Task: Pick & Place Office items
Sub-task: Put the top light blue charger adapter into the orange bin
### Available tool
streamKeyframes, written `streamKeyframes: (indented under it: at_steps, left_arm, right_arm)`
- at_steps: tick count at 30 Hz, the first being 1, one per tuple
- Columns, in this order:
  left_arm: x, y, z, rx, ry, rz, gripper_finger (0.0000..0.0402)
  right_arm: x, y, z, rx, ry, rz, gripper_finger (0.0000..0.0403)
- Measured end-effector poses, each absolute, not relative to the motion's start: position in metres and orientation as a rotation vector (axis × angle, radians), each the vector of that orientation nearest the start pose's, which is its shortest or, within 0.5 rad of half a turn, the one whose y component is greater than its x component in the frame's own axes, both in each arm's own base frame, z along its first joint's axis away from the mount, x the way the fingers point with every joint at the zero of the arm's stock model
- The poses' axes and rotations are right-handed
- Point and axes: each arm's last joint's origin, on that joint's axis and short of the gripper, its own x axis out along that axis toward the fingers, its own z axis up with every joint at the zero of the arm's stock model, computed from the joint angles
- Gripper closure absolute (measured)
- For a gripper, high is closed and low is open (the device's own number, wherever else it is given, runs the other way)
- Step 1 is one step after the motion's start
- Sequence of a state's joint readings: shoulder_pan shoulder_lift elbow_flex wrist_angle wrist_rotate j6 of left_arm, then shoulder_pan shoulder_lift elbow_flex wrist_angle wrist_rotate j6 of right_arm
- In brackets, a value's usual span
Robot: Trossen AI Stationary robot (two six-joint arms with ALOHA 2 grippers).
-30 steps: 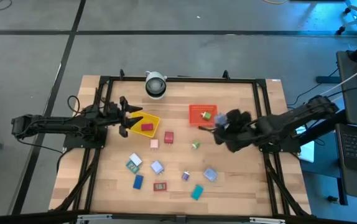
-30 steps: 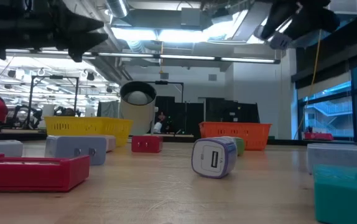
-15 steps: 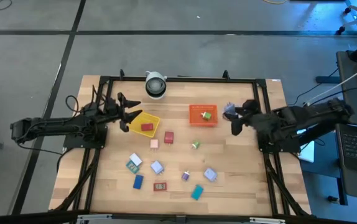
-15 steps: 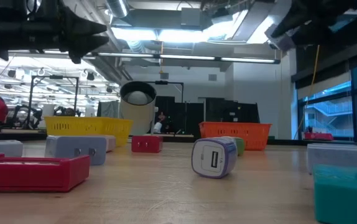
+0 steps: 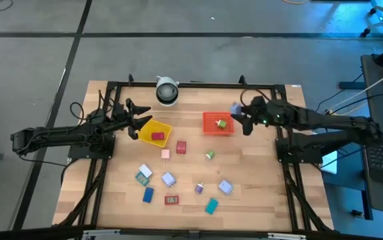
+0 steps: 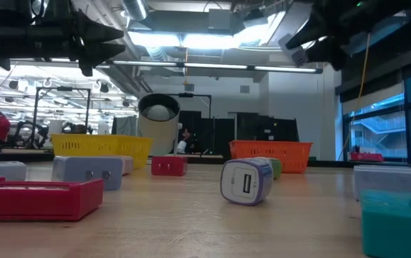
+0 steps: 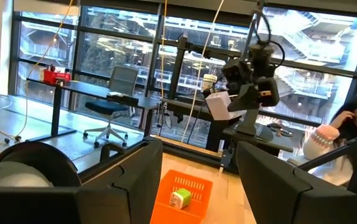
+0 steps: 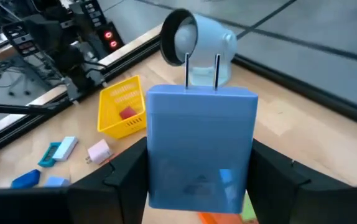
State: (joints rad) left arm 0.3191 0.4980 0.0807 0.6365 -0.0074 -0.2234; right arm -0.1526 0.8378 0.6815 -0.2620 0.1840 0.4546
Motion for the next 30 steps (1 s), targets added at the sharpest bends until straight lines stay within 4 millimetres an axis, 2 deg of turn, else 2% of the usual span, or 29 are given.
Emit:
streamKeyframes:
  at_steps: [13,24,30]
  left_arm:
    - [0.124,0.041,0.206,-0.153,-0.244,0.304,0.0199]
    - [0.124,0.041,0.205,-0.154,-0.235,0.305,0.0199]
    - [0.124,0.041,0.205,-0.154,-0.235,0.305,0.0199]
  right_arm:
    - [0.223,-0.076,0.245,0.551,0.471,-0.360,0.0189]
    - [0.235,-0.086,0.248,0.561,0.483,-0.338,0.0189]
    - [0.238,-0.091,0.247,0.587,0.593,-0.396,0.0189]
